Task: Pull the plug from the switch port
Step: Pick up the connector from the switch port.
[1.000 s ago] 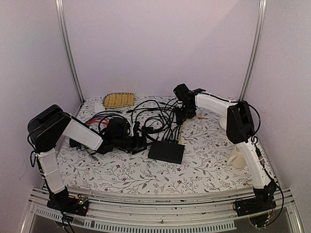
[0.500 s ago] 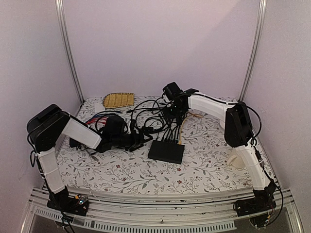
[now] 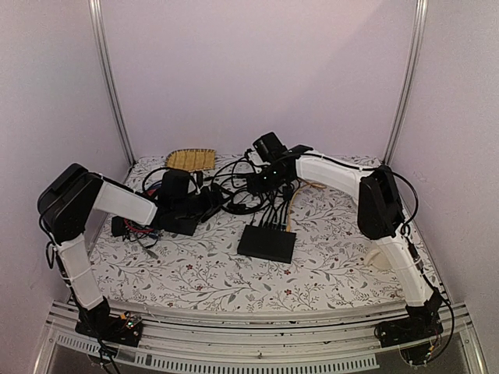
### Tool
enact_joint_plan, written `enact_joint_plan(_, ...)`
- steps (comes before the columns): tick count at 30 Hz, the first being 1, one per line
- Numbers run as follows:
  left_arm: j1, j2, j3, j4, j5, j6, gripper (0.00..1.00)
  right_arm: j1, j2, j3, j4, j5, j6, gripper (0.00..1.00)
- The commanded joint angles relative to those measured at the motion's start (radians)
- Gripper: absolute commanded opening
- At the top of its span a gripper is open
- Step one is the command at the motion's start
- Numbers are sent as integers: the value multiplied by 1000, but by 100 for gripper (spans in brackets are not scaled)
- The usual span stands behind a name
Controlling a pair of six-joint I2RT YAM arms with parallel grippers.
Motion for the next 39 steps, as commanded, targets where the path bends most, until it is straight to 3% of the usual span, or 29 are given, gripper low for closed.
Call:
enact_joint_plan(1,18,-25,5,-18,-48,-26,83,17,17,23,47,-133,-6,52)
enact_joint_plan(14,34,-61,-55,16,-85,-90,83,32,88,35,83,-232,-25,49)
enact_joint_plan(31,68,-92,-84,17,-44,-84,83,33,175,78,86,-229,-23,49)
enact_joint_plan(39,86,-94,-94,31,-25,-85,83,34,204,90,91,-224,-17,42)
